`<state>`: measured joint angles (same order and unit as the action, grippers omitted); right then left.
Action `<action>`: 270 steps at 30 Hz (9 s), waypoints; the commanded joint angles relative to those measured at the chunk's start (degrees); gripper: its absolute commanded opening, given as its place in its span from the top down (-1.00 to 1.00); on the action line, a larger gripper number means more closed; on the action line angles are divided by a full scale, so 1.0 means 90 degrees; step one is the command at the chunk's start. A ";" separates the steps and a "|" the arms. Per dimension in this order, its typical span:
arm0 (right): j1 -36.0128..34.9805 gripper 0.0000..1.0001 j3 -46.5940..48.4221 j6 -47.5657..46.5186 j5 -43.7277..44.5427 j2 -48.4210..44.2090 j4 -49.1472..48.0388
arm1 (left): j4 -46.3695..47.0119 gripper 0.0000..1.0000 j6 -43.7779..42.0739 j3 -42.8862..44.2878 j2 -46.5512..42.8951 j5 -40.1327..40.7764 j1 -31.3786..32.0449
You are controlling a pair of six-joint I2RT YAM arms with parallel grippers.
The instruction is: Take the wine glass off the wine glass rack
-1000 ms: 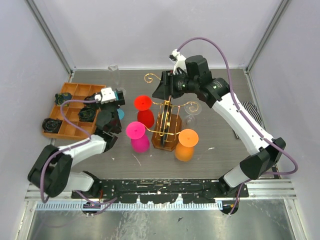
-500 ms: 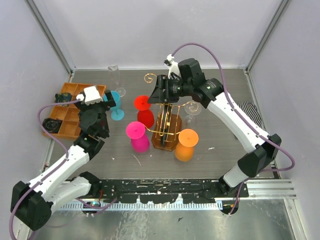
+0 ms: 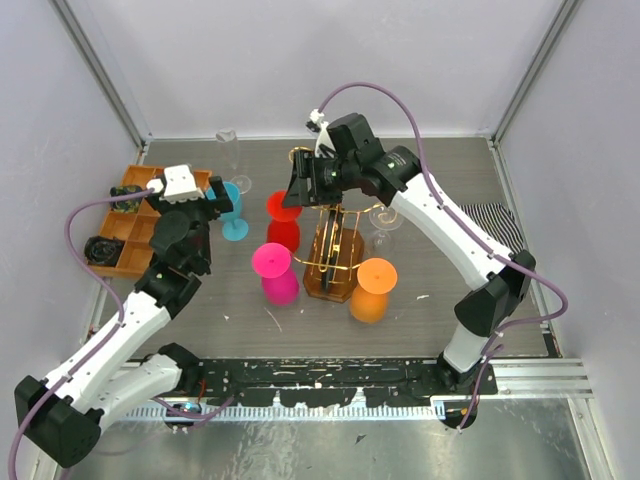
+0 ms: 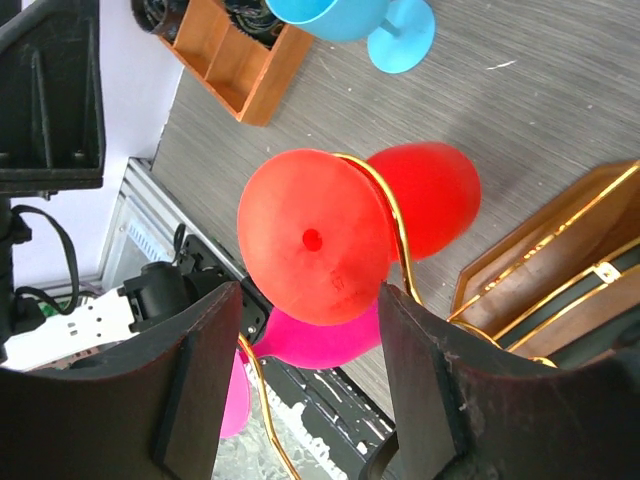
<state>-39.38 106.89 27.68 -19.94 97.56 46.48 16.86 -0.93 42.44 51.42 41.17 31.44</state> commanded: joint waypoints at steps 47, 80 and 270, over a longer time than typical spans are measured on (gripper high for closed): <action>0.0491 0.98 -0.0411 0.0659 -0.0232 -0.0434 -0.0719 | -0.0995 -0.98 0.0328 0.0376 -0.0337 -0.0396 0.0012; 0.1587 0.98 -0.0895 0.2374 -0.2334 -0.0157 -0.3169 | -0.1650 -0.97 0.0407 0.0607 -0.0418 -0.0405 0.0015; 0.3418 -0.29 -0.0938 -0.7375 0.6161 0.5058 -0.5240 | -0.4678 -1.00 0.4253 0.4727 0.2933 -0.6349 -0.1748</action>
<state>-7.05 100.92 -44.88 44.58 141.82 -12.08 -24.80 37.69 84.09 79.02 -14.70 16.14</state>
